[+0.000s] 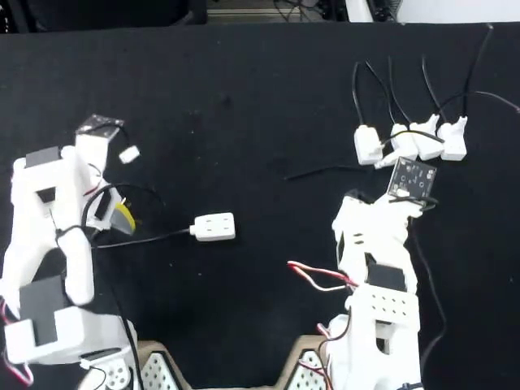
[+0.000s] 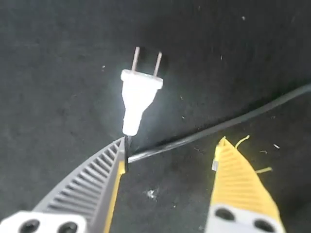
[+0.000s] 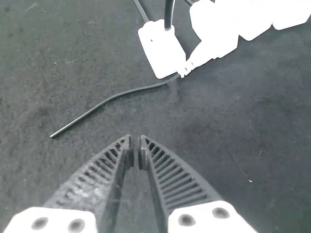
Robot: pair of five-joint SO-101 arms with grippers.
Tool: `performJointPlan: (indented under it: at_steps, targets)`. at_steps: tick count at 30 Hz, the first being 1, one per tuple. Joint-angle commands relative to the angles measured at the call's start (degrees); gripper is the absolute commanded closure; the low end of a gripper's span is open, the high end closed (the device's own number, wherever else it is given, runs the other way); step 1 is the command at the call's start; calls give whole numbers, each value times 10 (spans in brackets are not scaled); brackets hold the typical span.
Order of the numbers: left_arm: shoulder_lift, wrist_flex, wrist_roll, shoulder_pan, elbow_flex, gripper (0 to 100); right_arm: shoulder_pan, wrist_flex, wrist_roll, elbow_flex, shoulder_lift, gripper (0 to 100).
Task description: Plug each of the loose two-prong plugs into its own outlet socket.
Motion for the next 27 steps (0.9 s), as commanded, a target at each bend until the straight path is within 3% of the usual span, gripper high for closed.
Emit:
performJointPlan:
  at_steps: [1, 9, 16, 27]
  targets:
    - [20, -31, -10, -7, -56, 712, -13, -14, -1, -31, -15, 981]
    - [120, -39, -69, -15, -121, 712, -13, -14, -1, -31, -15, 981]
    - [208, -34, -71, -39, -213, 712, -14, -14, -1, -31, -15, 981]
    - [231, -38, 7, -7, -240, 715, -14, -14, -1, -31, -15, 981]
